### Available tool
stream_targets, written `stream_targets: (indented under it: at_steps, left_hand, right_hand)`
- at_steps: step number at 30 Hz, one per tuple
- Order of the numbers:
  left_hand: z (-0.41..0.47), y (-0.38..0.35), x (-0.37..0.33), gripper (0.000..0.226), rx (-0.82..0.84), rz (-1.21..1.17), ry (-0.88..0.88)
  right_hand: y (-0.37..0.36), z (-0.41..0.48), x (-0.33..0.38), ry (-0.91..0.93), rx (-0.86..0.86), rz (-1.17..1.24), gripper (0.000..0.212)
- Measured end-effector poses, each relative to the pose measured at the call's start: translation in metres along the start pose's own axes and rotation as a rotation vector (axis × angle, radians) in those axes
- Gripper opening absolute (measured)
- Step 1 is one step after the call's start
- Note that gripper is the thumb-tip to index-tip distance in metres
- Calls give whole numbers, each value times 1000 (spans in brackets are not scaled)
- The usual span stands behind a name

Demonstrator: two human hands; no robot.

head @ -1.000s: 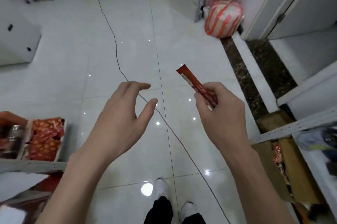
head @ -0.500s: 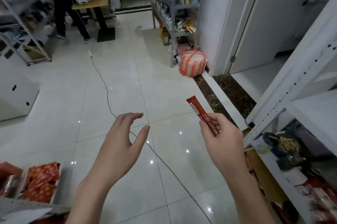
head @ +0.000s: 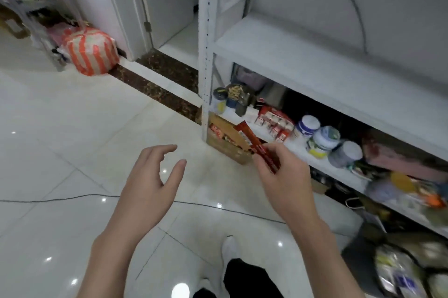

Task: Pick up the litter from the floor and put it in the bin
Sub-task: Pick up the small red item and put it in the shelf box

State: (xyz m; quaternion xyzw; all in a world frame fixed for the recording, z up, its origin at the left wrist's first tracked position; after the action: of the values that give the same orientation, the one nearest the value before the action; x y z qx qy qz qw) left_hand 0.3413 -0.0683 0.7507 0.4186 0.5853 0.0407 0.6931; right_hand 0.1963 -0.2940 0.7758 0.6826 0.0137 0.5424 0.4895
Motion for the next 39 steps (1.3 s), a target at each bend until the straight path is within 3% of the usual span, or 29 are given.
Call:
stream_targets:
  at_steps: [12,22,29,39]
  left_hand:
    - [-48,-209,-217,41,409,95,-466]
    - [-233,-455,-388,38,726,95,-699]
    - [-307,-559,-438,38,833,143,-715]
    - [-282,-686,-475,39,800,149,-602]
  right_hand:
    - [226,-166,-167,-332,-529,8,8]
    - [414,-387,-355,-680,-809,1,14]
    - [482,-465,-450,-834,-850,33,21]
    - [530,-395,-567,-795,-645,32,18]
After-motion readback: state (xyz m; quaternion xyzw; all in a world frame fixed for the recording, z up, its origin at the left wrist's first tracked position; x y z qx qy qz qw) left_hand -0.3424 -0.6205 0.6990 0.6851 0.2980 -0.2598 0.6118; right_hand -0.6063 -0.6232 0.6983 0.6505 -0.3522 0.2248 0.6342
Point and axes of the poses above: each hand's wrist, its own z-axis towards the middle knuckle, its own y-axis out of the back of the hand, x = y × z, the point moved 10 cm from there along z, towards the middle knuckle, and after that the axes turned 5 degrees about x, right-handed, at the moved point
